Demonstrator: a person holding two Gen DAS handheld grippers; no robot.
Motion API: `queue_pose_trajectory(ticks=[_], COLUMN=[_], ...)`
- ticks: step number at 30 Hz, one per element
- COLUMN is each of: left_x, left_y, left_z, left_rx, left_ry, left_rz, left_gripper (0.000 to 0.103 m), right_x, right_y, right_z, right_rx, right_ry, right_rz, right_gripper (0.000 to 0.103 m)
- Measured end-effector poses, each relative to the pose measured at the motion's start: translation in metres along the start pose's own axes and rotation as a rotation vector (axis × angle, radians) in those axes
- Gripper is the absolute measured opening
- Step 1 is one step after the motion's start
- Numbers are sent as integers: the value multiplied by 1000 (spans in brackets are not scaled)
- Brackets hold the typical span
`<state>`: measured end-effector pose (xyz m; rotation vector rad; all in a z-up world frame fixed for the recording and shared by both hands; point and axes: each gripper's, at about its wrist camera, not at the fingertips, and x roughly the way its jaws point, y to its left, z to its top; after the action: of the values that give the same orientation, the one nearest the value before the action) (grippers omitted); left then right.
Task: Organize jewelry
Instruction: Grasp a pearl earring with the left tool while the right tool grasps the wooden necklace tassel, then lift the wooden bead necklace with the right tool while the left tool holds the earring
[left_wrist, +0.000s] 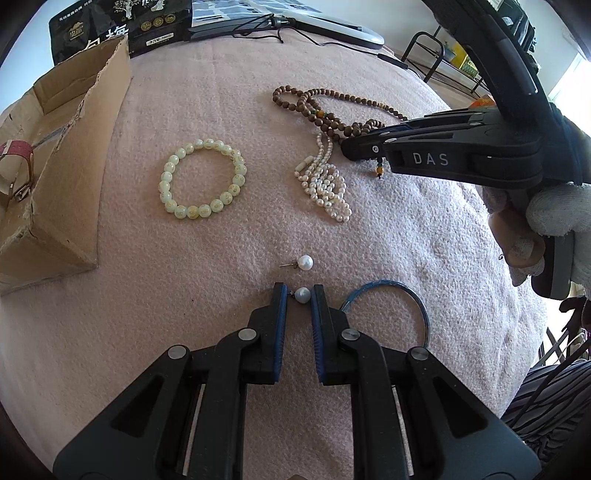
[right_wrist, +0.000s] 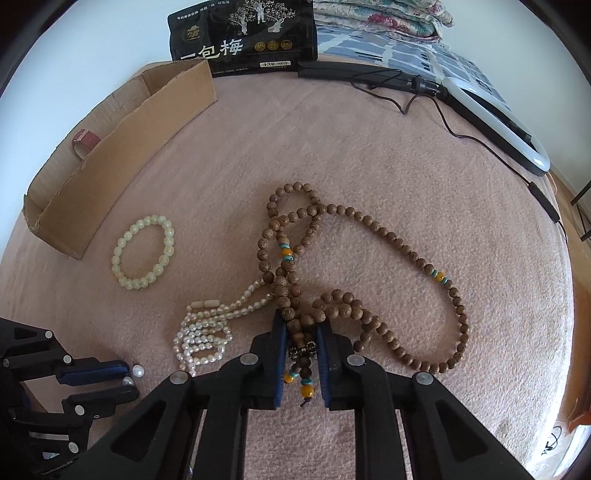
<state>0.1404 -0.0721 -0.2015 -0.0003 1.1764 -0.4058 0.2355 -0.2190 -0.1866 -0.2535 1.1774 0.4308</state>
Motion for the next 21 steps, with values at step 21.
queue_pose_trajectory(ticks=[21], left_x=[-41], left_y=[0], left_z=[-4], left_rx=[-14], left_ry=[-63], left_rz=[2], left_gripper=[5], right_x=[-68], right_y=[-5], right_z=[0], right_rx=[67], right_ry=[-131], right_rz=[-19], right_gripper=[11])
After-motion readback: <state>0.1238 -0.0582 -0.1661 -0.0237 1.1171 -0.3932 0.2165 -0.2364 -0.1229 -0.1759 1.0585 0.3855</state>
